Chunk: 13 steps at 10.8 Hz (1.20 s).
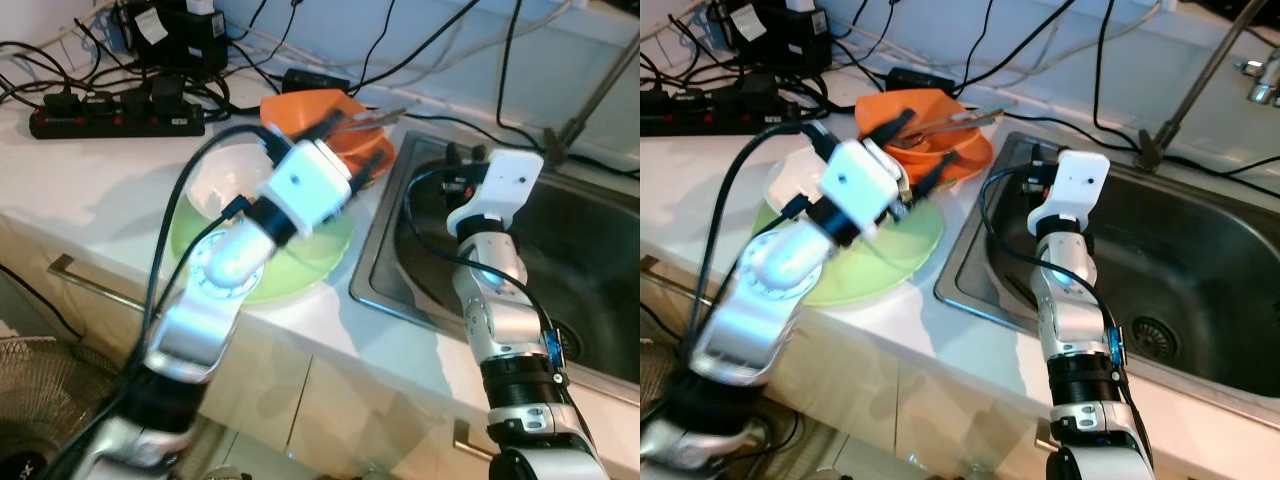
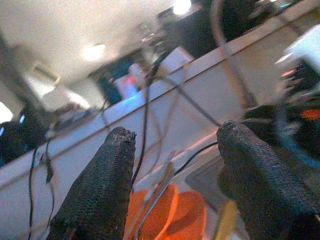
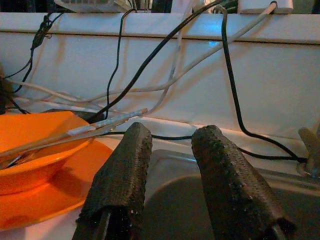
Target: Kitchen organization
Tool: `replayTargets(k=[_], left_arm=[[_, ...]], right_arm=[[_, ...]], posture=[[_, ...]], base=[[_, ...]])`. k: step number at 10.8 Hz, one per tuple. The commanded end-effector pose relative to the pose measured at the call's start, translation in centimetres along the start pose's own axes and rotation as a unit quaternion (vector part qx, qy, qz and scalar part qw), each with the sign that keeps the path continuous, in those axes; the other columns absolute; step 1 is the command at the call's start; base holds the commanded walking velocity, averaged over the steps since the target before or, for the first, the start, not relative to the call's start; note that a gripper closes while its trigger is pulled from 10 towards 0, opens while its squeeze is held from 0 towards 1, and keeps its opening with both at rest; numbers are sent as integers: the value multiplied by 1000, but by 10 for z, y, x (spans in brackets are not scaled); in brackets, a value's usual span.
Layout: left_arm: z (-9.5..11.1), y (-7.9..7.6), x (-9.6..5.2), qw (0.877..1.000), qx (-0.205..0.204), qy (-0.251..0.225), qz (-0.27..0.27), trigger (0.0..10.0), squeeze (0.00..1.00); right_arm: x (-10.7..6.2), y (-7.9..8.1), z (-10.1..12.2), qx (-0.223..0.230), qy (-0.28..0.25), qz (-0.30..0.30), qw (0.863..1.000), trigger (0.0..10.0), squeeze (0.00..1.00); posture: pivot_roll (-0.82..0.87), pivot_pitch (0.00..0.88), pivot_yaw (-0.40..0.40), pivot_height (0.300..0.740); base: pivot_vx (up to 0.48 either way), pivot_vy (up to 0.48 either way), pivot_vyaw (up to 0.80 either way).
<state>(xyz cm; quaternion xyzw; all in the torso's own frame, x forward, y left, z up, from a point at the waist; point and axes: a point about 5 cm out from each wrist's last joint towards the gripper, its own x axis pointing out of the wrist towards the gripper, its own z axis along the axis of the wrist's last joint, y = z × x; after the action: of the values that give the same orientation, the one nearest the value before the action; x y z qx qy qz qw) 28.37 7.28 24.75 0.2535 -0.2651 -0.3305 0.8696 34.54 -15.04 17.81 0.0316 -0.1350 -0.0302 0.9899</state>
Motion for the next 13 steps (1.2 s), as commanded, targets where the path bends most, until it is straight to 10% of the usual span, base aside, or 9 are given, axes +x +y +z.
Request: replayTargets(k=[1,4,9,13], left_arm=[[5,-10,-2,999,-1,3,-42,10000,0],[-14,-29,-11,989,22,83,-121,10000,0],[-17,-18,28,976,134,123,-117,10000,0],[-16,-28,40,971,130,131,-152,10000,0]], right_arm=[[0,-1,-2,1,2,-1,1000,10000,0],[1,0,-3,1,5,4,1000,10000,0],[3,-1,-2,2,1,0,1000,10000,0],[2,-3,0,2,-3,-7,1000,10000,0]], posture=[[43,32,-137,740],[45,22,-142,740],[36,29,-136,740],[26,33,-127,740]], base=[[0,0,0],[0,0,0],[0,0,0],[0,0,0]])
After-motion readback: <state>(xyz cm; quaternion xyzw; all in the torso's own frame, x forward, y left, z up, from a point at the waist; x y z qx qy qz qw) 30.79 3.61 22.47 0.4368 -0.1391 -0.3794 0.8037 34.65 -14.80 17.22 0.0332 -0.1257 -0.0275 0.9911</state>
